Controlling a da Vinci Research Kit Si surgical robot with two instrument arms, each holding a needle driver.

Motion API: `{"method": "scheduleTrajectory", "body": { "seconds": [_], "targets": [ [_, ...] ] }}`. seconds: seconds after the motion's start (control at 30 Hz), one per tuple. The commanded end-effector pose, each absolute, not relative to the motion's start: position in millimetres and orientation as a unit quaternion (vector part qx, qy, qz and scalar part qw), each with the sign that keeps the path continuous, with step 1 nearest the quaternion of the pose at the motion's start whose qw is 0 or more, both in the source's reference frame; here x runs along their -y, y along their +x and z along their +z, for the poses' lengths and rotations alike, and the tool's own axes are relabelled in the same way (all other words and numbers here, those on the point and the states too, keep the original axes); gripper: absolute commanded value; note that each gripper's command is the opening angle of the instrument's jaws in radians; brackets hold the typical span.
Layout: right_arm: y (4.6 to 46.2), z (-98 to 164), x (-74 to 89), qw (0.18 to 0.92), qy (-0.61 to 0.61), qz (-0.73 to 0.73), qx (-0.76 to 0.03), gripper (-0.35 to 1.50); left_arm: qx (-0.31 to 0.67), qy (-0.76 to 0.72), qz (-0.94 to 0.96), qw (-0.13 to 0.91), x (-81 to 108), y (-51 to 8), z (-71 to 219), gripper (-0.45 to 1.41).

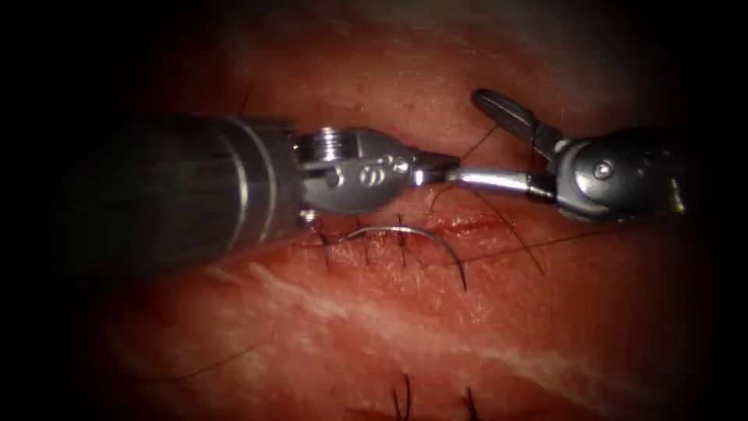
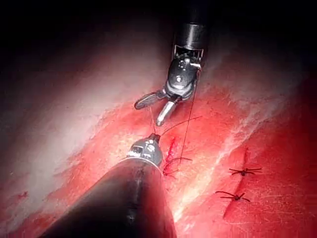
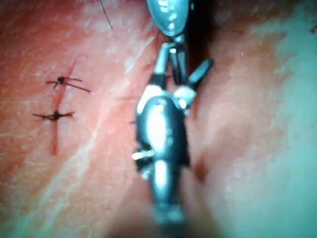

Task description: Wound Closure

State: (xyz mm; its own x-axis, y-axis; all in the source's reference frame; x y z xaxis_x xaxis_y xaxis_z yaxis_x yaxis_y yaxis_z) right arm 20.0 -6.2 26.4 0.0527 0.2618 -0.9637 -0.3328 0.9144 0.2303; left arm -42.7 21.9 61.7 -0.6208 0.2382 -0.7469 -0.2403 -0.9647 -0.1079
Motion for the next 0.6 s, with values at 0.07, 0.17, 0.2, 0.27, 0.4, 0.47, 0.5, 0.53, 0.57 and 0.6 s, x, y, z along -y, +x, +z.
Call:
{"method": "scheduleTrajectory", "body": {
  "seconds": [0.07, 0.17, 0.2, 0.27, 0.4, 0.47, 0.5, 0.53, 0.57, 0.6],
  "targets": [
    [19.0, 26.9, 7.2, 0.73, -0.035, 0.221, -0.645, 0.54, 0.0, -0.417, 0.9, 0.129, -20.5, -43.3, 61.3, -0.45],
    [17.9, 26.7, 7.5, 0.73, -0.044, 0.241, -0.638, 0.54, -0.001, -0.418, 0.9, 0.127, -18.8, -43.9, 59.2, -0.45],
    [17.6, 26.6, 7.7, 0.731, -0.048, 0.248, -0.634, 0.54, -0.001, -0.418, 0.9, 0.126, -18.0, -44.4, 58.2, -0.45],
    [17.1, 26.5, 8.1, 0.734, -0.052, 0.254, -0.627, 0.54, 0.0, -0.42, 0.899, 0.124, -16.9, -45.2, 56.9, -0.45],
    [16.1, 26.5, 10.2, 0.741, -0.066, 0.263, -0.614, 0.54, 0.006, -0.422, 0.899, 0.114, -14.6, -46.7, 54.7, -0.45],
    [16.0, 27.1, 11.9, 0.749, -0.07, 0.268, -0.602, 0.54, 0.006, -0.422, 0.9, 0.108, -13.5, -47.1, 54.6, -0.45],
    [16.4, 27.6, 12.8, 0.757, -0.07, 0.267, -0.593, 0.54, 0.01, -0.42, 0.901, 0.105, -12.9, -47.1, 54.9, -0.45],
    [16.6, 28.0, 13.2, 0.761, -0.069, 0.267, -0.587, 0.54, 0.011, -0.42, 0.901, 0.106, -12.7, -47.1, 55.1, -0.45],
    [16.8, 28.2, 13.4, 0.764, -0.069, 0.267, -0.583, 0.52, 0.012, -0.42, 0.902, 0.104, -12.6, -47.0, 55.3, -0.45],
    [16.9, 28.5, 13.4, 0.767, -0.067, 0.268, -0.58, 0.52, 0.014, -0.419, 0.902, 0.105, -12.4, -47.0, 55.6, -0.45]
  ]
}}
